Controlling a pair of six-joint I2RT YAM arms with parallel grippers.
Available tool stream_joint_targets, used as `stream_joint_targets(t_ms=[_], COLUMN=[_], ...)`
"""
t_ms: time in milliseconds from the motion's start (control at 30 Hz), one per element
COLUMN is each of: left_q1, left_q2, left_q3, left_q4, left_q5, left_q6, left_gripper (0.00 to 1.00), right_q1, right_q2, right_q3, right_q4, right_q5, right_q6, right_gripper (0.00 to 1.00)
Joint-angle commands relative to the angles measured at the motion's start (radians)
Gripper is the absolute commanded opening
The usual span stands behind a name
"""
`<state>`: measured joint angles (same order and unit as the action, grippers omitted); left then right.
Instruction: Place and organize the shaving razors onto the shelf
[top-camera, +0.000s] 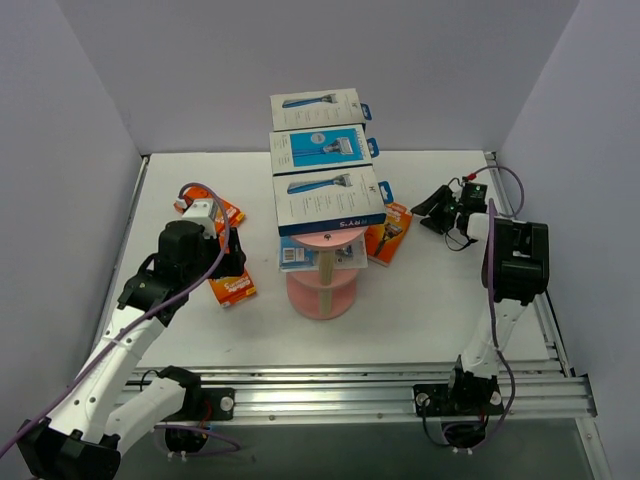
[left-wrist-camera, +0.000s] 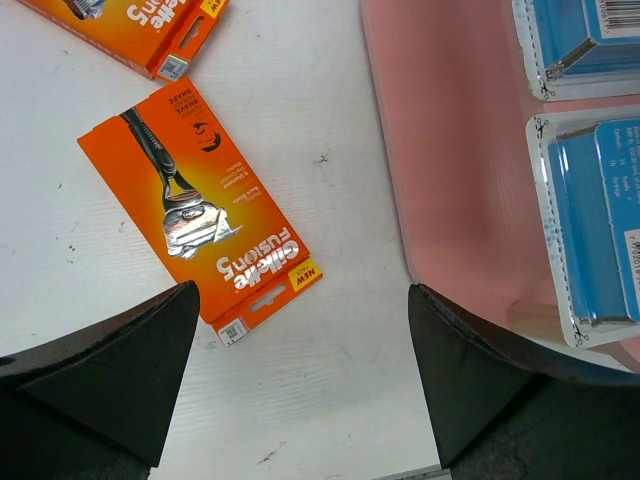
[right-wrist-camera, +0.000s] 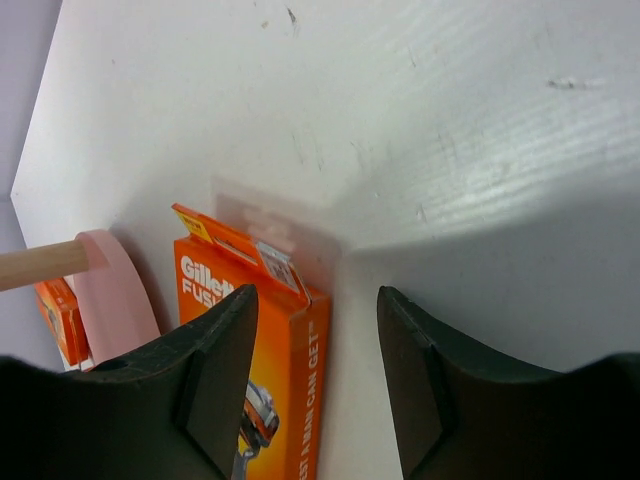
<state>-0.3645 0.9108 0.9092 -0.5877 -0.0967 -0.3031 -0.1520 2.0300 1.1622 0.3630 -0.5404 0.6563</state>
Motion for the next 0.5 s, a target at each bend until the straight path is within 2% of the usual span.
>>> stream_joint_targets(t_ms=[0,300,467], left_q1=[0.009,0.018,0.019], left_q2=[-0.020,-0.021,-0.018], left_q3=[0.031,0.030,0.030], left_q4=[0.014,0.017,0.019], left_q5=[0.018,0.026,0.032], left_q6=[0.001,0.002,0.002], left_gripper=[0.94,0.94,0.94], right_q1=[-0.004,0.029,0.051], right_q2=[0.044,0.121,0.133], right_q3=[0.059,0.094,0.100], right_q4=[0.068,0.172,0.188], right_q5=[-0.033,-0.081,-0.096], right_q6=[0.005,0.042,0.036], right_gripper=[0.48,0.48,0.43])
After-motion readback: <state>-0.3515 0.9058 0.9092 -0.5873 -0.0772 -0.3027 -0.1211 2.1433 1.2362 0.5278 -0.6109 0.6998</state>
